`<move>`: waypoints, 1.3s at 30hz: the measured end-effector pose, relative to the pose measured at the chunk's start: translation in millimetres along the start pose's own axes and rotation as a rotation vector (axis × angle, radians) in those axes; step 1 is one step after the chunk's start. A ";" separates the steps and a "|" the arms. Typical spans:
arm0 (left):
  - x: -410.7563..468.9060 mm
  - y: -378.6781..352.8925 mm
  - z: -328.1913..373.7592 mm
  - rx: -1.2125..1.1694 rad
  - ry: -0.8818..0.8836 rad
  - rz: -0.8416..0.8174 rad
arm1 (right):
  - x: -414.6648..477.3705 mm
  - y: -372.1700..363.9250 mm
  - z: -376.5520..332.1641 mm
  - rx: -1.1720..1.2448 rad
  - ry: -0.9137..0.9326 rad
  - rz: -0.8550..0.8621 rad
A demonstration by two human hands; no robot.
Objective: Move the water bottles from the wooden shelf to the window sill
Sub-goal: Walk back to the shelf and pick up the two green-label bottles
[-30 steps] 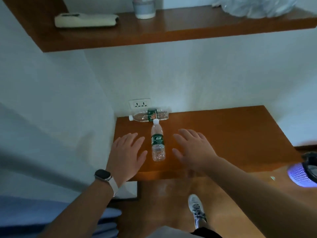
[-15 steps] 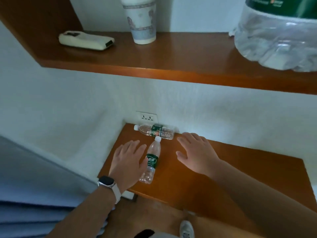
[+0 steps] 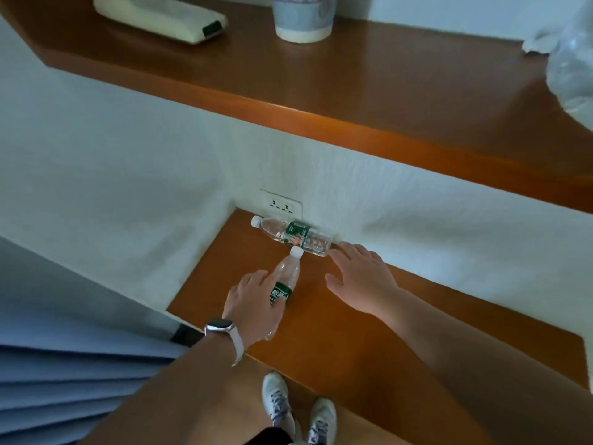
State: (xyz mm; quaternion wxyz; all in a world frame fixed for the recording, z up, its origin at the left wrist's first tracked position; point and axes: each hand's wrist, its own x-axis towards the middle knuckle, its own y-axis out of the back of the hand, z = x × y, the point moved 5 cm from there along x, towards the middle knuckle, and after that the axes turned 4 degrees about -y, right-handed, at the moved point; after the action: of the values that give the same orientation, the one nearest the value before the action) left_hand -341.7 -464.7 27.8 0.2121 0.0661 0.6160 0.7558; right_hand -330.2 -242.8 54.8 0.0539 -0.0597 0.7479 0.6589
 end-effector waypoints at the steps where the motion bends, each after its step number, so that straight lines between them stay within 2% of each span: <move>1: 4.9 -8.0 -1.6 -0.046 0.025 -0.010 | 3.8 -4.7 0.8 0.007 -0.013 -0.007; 9: 35.2 -55.7 -25.1 -0.415 0.278 -0.196 | 49.6 -26.4 -12.6 0.080 -0.050 -0.032; 13: 37.3 -69.3 -31.4 -0.468 0.296 -0.275 | 72.9 -30.1 -21.5 0.096 -0.033 -0.012; 17: 37.4 -71.5 -35.7 -0.422 0.277 -0.264 | 95.9 -32.9 -29.2 0.071 -0.028 -0.039; 22: 35.1 -69.6 -50.5 -0.526 0.325 -0.278 | 116.8 -32.7 -42.9 0.079 0.003 -0.039; 26: 35.5 -58.7 -65.1 -0.615 0.324 -0.234 | 131.3 -35.1 -50.6 0.078 0.015 -0.042; 34: 30.1 -29.1 -102.2 -0.855 0.362 -0.035 | 150.1 -50.4 -61.7 0.050 -0.019 -0.090; 39: 27.1 -27.5 -115.0 -0.939 0.340 0.009 | 160.5 -54.8 -63.7 -0.008 -0.041 -0.110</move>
State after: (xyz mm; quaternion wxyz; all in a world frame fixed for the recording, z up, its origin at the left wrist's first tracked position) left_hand -401.0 -553.4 -29.6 0.1125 -0.1582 0.2345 0.9525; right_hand -480.0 -315.7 -16.4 0.1051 -0.0872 0.7396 0.6591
